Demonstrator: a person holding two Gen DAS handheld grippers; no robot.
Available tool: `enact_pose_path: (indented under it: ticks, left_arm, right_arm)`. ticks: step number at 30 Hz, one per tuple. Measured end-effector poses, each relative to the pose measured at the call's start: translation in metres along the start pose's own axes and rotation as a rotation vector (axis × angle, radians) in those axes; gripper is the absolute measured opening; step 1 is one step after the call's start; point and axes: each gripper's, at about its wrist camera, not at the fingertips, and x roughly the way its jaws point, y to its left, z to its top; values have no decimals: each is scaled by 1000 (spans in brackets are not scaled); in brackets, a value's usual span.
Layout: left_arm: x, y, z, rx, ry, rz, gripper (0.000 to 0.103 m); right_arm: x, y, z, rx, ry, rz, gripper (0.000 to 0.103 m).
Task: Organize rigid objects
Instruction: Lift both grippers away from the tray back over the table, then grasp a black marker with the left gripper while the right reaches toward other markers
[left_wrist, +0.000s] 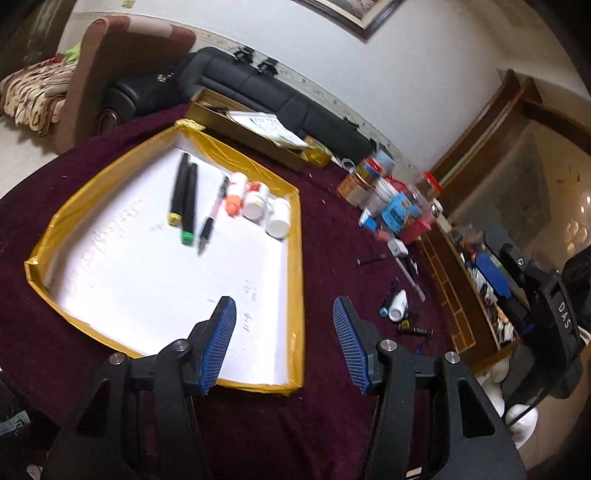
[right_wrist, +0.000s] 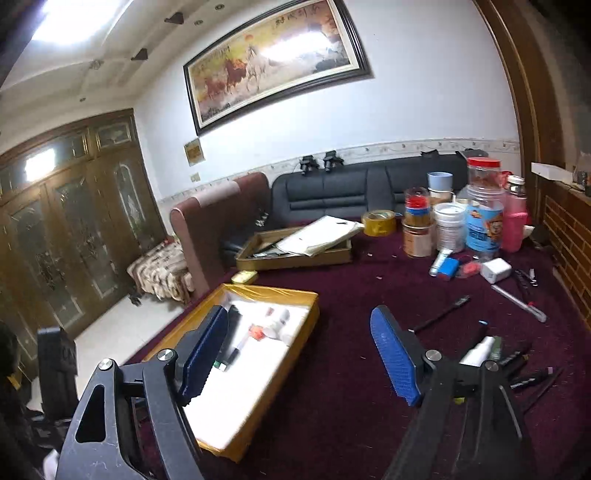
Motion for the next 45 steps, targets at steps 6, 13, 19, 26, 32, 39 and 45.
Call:
enact_pose_path:
  ticks: [6,13,19,26,32,39,45]
  left_arm:
    - [14,-28,-13,75,64,-8,58]
    - [36,-55,-29,105,156,-77,58]
    - [43,-73,-43,152,204,-78,58]
    - [40,-77,-48,157,210,-73,58]
    - [42,-76,-52,160,222,-80,58]
    - [48,-74,-56,163,250,-92,58]
    - [57,-85,-56,206,263,-93,58]
  right_arm:
    - [-1,-107,-22,204,79,-179,75]
    - [-1,-242,-14,365,168,-412,75]
    - [36,-289,-14,474,260,-409,75]
    - [108,-281,-33,437,455,-362,75]
    - [111,-255,-51,423,484,-268,28]
    - [88,-195,-74,295,548,-51,24]
    - [34,-224,-63,393,316,-104,36]
